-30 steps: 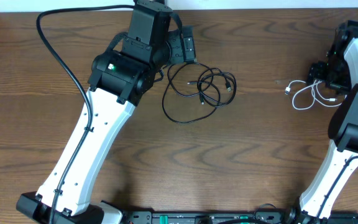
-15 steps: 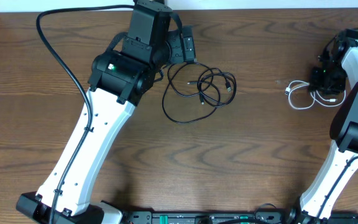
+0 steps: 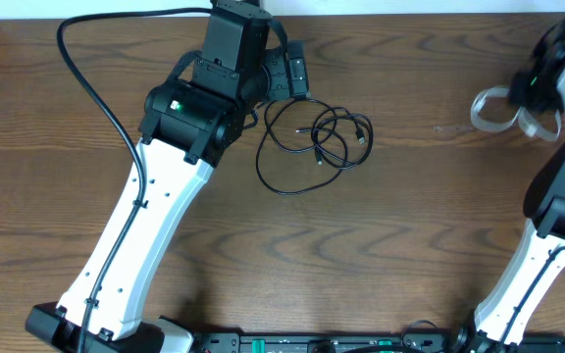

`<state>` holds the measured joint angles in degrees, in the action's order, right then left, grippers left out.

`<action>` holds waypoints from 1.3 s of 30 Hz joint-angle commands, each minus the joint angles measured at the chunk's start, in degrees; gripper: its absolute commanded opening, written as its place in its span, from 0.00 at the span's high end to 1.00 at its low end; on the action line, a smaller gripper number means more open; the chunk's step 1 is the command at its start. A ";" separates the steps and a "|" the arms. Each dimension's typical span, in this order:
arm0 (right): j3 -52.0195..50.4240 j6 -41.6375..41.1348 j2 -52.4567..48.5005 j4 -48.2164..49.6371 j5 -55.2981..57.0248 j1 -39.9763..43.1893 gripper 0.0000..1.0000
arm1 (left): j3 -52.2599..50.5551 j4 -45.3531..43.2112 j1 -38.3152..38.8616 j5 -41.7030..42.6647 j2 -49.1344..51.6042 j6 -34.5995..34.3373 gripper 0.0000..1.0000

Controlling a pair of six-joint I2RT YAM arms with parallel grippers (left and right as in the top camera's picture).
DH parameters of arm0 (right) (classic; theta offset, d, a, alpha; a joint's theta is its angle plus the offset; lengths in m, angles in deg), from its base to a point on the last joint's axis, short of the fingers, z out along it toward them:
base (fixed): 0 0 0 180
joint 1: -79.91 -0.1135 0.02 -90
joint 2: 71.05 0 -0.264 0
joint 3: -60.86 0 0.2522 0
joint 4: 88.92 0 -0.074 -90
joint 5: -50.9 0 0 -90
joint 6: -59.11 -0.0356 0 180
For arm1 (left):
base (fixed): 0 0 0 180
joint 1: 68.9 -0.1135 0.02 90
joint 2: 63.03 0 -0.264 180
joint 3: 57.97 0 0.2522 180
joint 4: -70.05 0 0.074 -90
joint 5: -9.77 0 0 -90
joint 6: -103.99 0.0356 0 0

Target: Untangle cables

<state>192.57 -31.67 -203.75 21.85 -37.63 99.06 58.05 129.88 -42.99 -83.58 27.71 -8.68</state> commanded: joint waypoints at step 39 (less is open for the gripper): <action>13.27 -12.46 -9.22 11.41 1.86 15.32 0.01 | 0.35 0.13 -0.13 -0.17 1.64 -0.24 0.02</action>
<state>205.25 -43.71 -217.52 35.12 -35.88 114.50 58.05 129.92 -42.99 -83.56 29.26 -8.68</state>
